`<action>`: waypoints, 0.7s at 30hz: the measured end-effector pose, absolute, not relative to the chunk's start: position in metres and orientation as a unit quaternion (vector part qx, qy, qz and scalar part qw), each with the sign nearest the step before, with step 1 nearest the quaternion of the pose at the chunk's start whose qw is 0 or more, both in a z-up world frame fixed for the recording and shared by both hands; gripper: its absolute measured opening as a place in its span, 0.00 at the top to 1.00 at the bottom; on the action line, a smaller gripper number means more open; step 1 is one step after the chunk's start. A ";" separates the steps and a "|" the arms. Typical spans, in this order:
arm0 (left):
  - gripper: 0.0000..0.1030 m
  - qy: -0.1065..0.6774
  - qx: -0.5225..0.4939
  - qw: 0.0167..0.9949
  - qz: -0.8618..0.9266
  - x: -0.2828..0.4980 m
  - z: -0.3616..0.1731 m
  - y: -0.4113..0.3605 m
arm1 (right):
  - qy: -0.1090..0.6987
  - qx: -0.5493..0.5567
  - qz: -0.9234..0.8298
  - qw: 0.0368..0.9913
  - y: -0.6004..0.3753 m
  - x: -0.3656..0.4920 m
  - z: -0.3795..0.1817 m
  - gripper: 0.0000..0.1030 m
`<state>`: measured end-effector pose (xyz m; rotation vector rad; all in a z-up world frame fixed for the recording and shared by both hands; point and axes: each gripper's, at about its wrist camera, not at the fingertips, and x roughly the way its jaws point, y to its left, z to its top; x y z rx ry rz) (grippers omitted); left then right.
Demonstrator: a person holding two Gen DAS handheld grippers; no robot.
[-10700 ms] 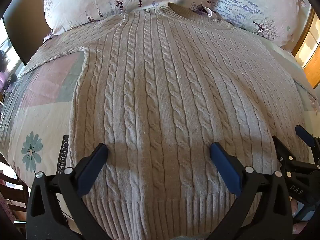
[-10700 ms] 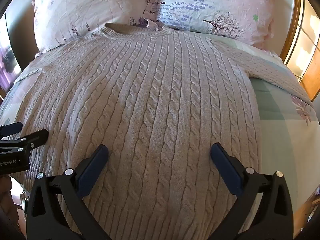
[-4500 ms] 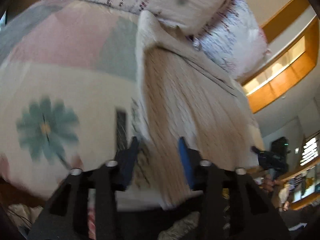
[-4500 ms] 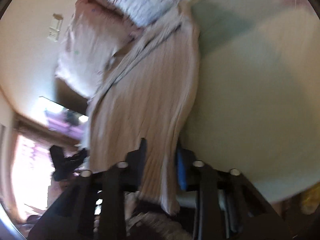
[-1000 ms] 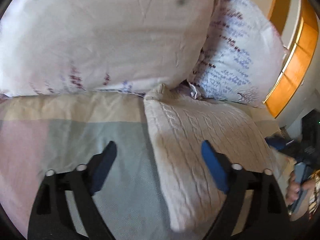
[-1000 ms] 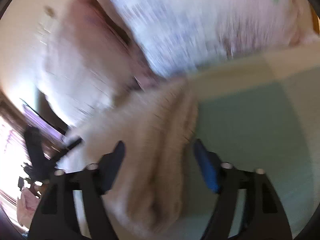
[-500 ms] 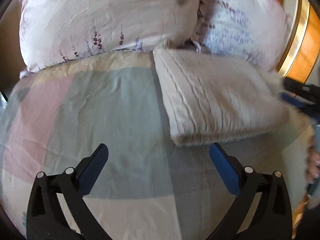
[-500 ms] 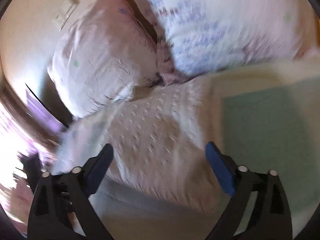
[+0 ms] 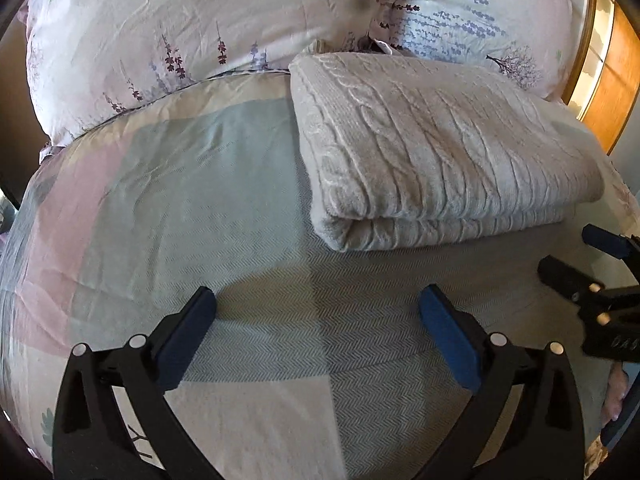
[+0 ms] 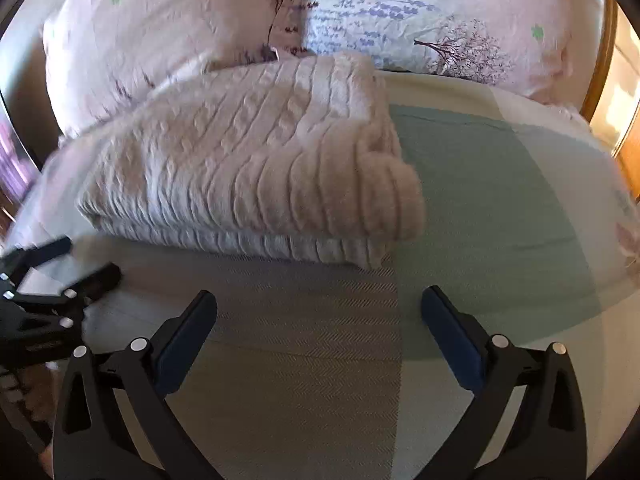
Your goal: Fold small clothes
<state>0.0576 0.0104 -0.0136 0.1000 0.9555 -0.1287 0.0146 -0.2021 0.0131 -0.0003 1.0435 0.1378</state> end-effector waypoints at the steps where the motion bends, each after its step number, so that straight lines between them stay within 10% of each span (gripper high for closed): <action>1: 0.02 0.460 0.048 0.885 -0.062 0.058 -0.014 0.011 | 0.499 -0.007 0.063 0.864 -0.200 0.015 0.013 0.01; 21: 0.02 0.460 0.048 0.884 -0.063 0.059 -0.013 0.011 | 0.499 -0.007 0.059 0.864 -0.201 0.016 0.012 0.01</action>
